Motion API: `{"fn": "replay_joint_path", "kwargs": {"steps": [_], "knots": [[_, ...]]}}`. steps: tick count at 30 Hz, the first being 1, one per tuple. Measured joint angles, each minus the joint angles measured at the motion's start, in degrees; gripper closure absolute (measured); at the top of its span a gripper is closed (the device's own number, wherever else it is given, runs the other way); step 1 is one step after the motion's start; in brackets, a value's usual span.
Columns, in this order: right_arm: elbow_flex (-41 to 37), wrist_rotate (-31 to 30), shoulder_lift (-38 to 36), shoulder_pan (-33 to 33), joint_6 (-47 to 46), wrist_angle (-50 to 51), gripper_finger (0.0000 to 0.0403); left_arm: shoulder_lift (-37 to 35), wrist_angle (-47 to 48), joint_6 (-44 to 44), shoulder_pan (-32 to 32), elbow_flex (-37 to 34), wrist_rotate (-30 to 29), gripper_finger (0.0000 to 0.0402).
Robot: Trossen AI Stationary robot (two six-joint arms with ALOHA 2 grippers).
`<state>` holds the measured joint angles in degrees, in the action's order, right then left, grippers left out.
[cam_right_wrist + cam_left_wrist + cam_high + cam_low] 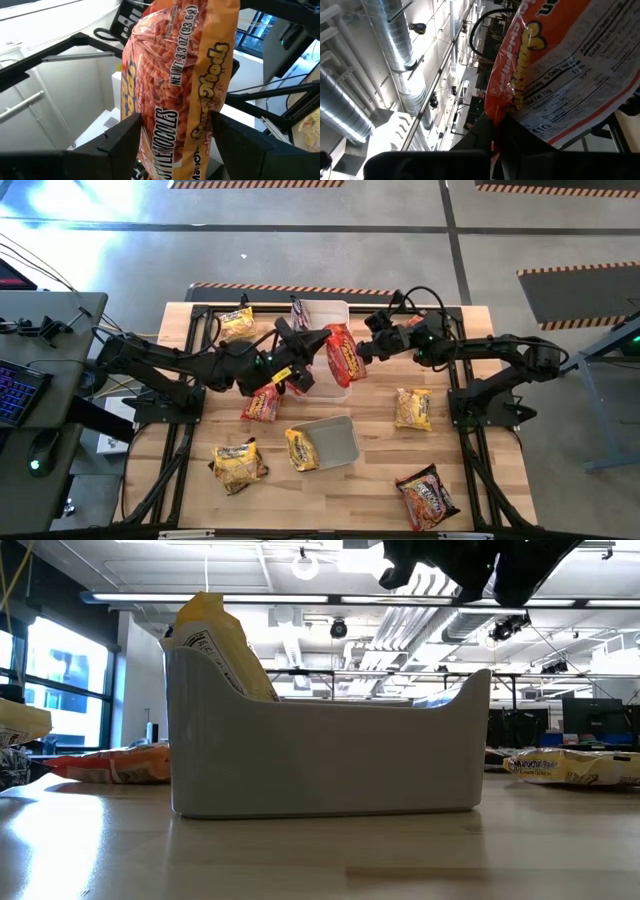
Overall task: Sort Maruchan noodles
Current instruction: Put the orange noodle pack into the transparent bin
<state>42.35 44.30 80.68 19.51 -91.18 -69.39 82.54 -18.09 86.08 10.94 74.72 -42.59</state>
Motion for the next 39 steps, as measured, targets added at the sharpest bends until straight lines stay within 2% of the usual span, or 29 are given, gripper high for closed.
{"fn": "replay_joint_path", "kwargs": {"steps": [6,12,15,22,29,33,39], "knots": [[0.00,1.24,0.00,0.00,-0.07,-0.31,0.0153,0.00,0.36,-0.48,0.00,0.00,-0.02,0.0401],[0.00,1.36,0.00,-0.02,-0.77,-1.24,0.0088,0.00,0.40,-0.48,0.00,0.00,-0.15,0.0401],[0.00,1.58,0.00,-0.38,-2.52,-1.49,0.0071,0.00,0.40,-0.46,0.00,0.00,-0.15,0.0401],[0.00,-1.87,0.00,-3.97,3.64,-3.76,0.0069,0.00,-3.52,-0.50,-0.86,0.00,-0.19,0.0401],[0.00,-5.65,0.02,-4.18,2.80,-8.56,0.0069,-0.02,-5.01,-0.24,-1.77,0.00,-0.08,0.0401],[-0.02,-6.27,0.02,-2.00,3.04,-8.38,0.0069,-0.07,-5.38,-0.69,-1.59,0.00,0.68,0.0401],[-0.02,-3.08,0.02,2.74,2.49,-8.24,0.0069,-0.07,-5.32,-1.86,-0.59,0.00,1.03,0.0401]]}}
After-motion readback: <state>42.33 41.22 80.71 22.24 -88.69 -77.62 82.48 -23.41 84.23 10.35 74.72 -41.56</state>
